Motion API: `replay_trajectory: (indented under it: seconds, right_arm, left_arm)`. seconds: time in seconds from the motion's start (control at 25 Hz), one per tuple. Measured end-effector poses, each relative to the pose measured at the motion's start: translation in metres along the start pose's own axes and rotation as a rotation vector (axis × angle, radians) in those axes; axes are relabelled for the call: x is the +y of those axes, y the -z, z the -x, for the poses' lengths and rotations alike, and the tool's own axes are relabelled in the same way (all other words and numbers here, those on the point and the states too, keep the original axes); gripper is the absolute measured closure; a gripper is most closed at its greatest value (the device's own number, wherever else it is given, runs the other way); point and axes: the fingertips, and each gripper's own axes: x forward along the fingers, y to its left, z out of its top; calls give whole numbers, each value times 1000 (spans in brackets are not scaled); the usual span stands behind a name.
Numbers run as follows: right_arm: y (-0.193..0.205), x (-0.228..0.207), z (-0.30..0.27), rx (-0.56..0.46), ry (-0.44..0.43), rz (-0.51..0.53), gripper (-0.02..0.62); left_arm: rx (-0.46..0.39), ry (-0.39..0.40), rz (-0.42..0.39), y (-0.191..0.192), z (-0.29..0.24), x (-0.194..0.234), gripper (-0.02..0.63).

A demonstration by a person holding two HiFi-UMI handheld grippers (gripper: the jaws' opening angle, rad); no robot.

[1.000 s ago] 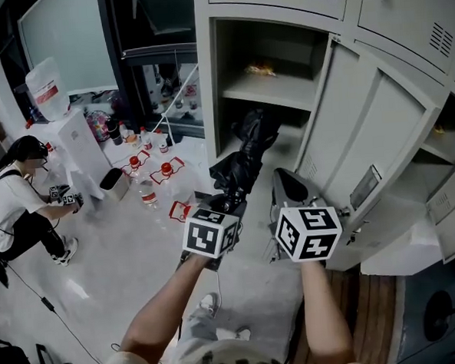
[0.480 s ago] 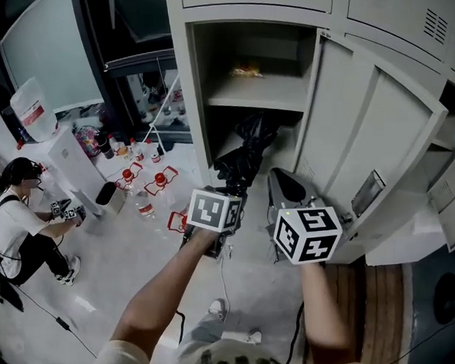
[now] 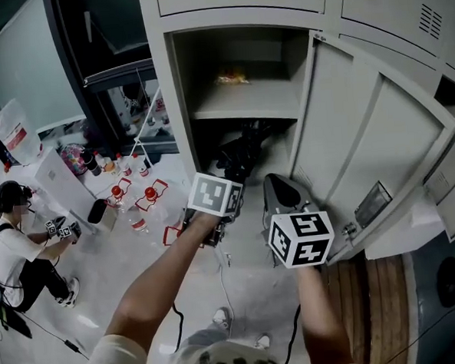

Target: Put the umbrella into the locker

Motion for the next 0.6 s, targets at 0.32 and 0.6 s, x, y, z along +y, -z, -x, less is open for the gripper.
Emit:
replay_trajectory:
  seconds: [0.32, 0.6]
  right_arm:
    - [6, -15, -10, 14, 66, 4, 604]
    - [7, -31, -16, 12, 113, -3, 604]
  left_arm:
    - [20, 13, -80, -29, -23, 9, 471]
    - [42, -22, -188, -52, -41, 21, 471]
